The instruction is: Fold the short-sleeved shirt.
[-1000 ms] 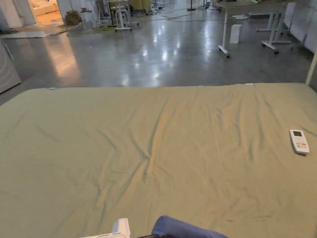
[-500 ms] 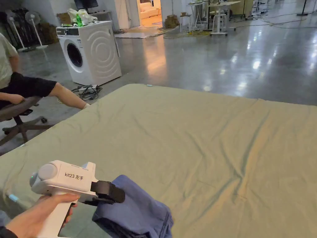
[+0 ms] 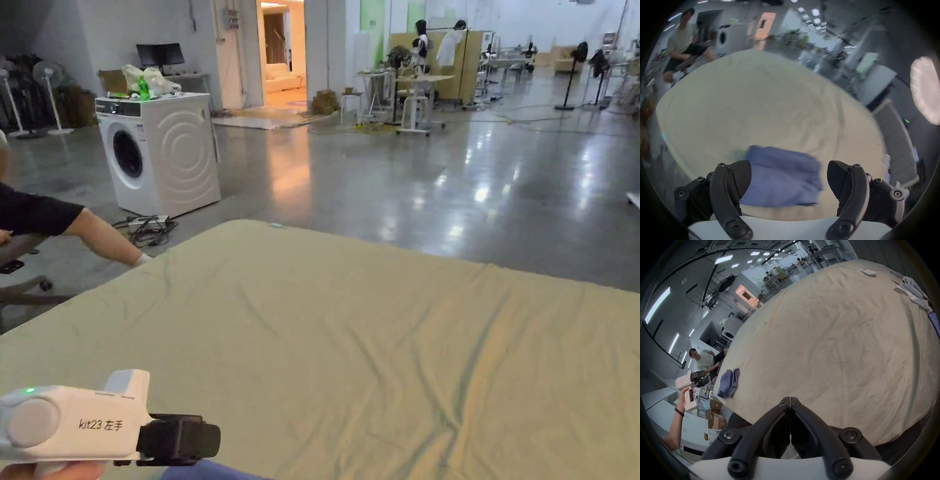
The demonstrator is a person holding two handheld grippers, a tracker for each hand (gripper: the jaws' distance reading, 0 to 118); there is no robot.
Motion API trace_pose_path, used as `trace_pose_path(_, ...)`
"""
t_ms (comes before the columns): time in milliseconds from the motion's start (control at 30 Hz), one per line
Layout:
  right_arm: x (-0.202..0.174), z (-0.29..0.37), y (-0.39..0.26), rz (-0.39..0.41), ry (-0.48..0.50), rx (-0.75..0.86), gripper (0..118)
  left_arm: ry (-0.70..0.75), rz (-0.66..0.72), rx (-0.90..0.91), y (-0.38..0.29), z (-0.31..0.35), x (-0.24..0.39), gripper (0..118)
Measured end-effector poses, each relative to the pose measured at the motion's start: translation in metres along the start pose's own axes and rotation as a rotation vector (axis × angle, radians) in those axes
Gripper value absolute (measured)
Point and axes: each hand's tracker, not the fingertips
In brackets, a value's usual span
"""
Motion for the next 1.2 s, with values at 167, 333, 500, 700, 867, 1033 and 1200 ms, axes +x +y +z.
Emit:
trace_pose_path(167, -0.011, 0.053, 0.032, 0.115, -0.034, 0.204, 0, -0.084, -0.328, 0.275, -0.011, 0.055, 0.125, 93)
trace_pose_path(333, -0.051, 0.106, 0.058, 0.265, -0.082, 0.428, 0, -0.079, -0.442, 0.518, -0.032, 0.072, 0.214, 88)
trace_pose_path(500, -0.092, 0.155, 0.06, 0.462, -0.175, 0.647, 0, -0.077, -0.465, 0.592, -0.051, 0.069, 0.269, 74)
trace_pose_path(700, -0.118, 0.183, 0.039, 0.611, -0.243, 0.781, 0, 0.044, -0.558, 0.686, -0.091, 0.082, 0.292, 21)
trace_pose_path(867, -0.112, 0.188, 0.023, 0.596, -0.265, 0.797, 0, 0.053, -0.585, 0.704, -0.117, 0.096, 0.289, 5)
trace_pose_path(1033, -0.109, 0.194, 0.014, 0.584, -0.268, 0.825, 0, 0.1, -0.584, 0.7, -0.122, 0.104, 0.286, 1)
trace_pose_path(1200, -0.11, 0.197, 0.013, 0.591, -0.277, 0.82, 0, 0.072, -0.53, 0.68, -0.118, 0.105, 0.282, 1)
